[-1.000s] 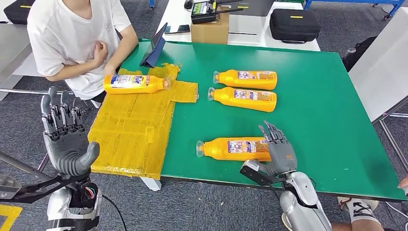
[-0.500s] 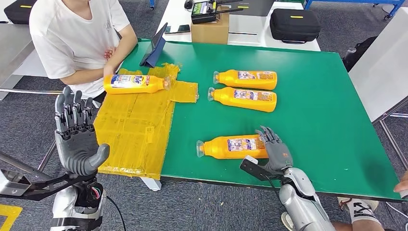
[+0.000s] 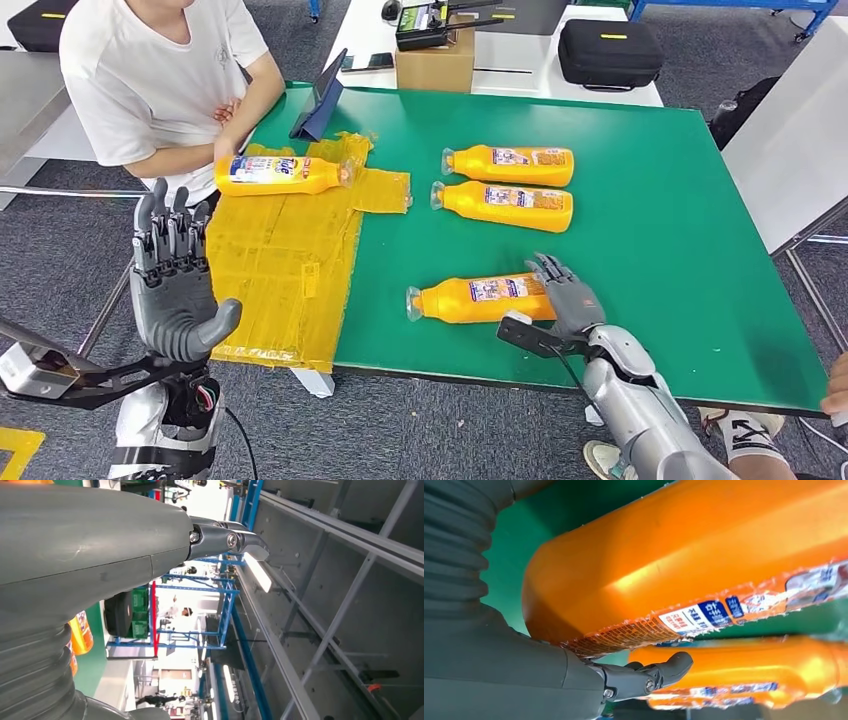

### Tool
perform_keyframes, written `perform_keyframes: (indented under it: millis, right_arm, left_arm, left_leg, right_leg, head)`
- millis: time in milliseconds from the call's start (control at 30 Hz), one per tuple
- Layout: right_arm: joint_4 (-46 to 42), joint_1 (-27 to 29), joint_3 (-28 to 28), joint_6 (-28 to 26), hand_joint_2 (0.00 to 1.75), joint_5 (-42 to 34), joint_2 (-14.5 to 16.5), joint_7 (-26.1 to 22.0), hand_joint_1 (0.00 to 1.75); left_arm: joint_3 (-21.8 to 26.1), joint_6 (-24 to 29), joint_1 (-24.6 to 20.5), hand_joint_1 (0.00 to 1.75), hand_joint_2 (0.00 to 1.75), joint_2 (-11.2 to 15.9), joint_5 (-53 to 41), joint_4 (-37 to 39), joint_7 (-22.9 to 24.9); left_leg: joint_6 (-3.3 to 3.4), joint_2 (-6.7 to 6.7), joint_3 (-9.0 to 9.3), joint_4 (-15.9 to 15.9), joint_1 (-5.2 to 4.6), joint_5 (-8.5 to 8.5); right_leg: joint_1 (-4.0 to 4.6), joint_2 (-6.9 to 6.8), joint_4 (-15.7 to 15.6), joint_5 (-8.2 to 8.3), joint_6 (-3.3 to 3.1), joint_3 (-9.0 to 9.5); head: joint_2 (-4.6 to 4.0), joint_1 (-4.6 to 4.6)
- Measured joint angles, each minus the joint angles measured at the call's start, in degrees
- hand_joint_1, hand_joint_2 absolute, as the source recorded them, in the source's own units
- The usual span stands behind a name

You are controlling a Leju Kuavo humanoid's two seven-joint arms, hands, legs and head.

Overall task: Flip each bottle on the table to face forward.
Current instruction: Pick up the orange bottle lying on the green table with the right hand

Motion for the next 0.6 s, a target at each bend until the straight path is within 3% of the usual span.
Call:
perform_keyframes:
  millis: [33, 167, 400, 600]
  right_arm:
    - [0.8, -1.1, 0.6, 1.1, 1.75, 0.1, 0.0, -0.5, 0.14]
    - [3.2, -4.0, 3.2, 2.8, 1.75, 0.9, -0.3, -1.7, 1.65]
    - [5.7, -6.2, 6.7, 5.2, 1.75, 1.1, -1.0, -4.8, 1.71]
    - [8.2, -11.7, 12.0, 15.3, 1.75, 2.1, -1.1, -0.6, 1.75]
  left_arm:
    - [-0.3, 0.0, -0.3, 0.00, 1.75, 0.1, -0.1, 0.4, 0.0]
    - [-1.1, 0.1, -1.1, 0.00, 1.75, 0.3, -0.5, 1.5, 0.0]
    - [-2.1, 0.0, -1.8, 0.00, 1.75, 0.7, -0.6, 2.7, -0.1]
    - [-2.4, 0.3, -1.9, 0.00, 1.75, 1.2, -0.9, 3.2, -0.7]
  left_leg:
    - [0.01, 0.01, 0.00, 0.0, 0.00, 0.02]
    - [0.02, -0.01, 0.02, 0.0, 0.00, 0.05]
    - [0.02, -0.03, 0.00, 0.0, 0.00, 0.04]
    - [0.03, 0.03, 0.05, 0.0, 0.00, 0.05]
  right_leg:
    - [0.00, 0.00, 0.0, 0.02, 0.02, 0.00]
    - [0.00, 0.00, 0.0, 0.05, 0.05, 0.02]
    - [0.00, 0.00, 0.0, 0.04, 0.06, 0.02]
    - [0.00, 0.03, 0.0, 0.04, 0.06, 0.06]
  head:
    - [0.00, 0.01]
    - [0.01, 0.00]
    - [0.01, 0.00]
    - [0.00, 0.00]
